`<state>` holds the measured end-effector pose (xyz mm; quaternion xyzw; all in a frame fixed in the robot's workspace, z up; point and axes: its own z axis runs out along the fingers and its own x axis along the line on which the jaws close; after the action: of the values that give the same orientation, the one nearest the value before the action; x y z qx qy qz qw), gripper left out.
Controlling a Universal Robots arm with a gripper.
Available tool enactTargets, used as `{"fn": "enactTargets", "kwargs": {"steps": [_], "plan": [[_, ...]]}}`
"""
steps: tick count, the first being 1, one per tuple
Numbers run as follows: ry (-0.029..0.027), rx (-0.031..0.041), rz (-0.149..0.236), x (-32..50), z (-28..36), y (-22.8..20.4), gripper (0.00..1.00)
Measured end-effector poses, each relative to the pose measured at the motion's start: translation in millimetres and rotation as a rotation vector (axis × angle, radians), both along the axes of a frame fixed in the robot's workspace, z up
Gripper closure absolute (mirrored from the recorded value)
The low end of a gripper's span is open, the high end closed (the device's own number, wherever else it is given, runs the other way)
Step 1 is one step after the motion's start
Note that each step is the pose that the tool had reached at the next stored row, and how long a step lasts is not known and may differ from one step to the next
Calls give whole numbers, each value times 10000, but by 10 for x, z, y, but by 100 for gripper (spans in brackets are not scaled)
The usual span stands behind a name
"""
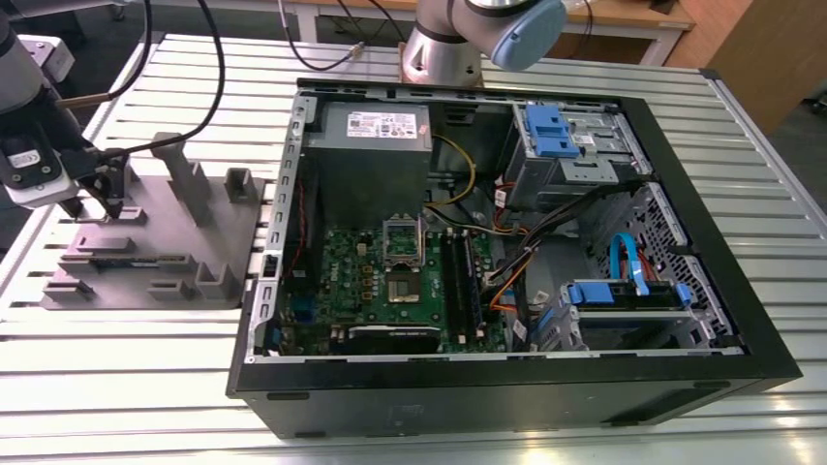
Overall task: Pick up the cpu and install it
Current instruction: 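Pick up the cpu and move it towards the insertion slot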
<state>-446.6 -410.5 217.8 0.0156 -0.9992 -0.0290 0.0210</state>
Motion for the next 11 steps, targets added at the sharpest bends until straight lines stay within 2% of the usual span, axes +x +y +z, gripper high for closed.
{"fn": "enactTargets", "kwargs": {"steps": [4, 11], "plan": [[2, -1, 0, 0, 9, 0, 53], [2, -1, 0, 0, 65, 0, 53]]}}
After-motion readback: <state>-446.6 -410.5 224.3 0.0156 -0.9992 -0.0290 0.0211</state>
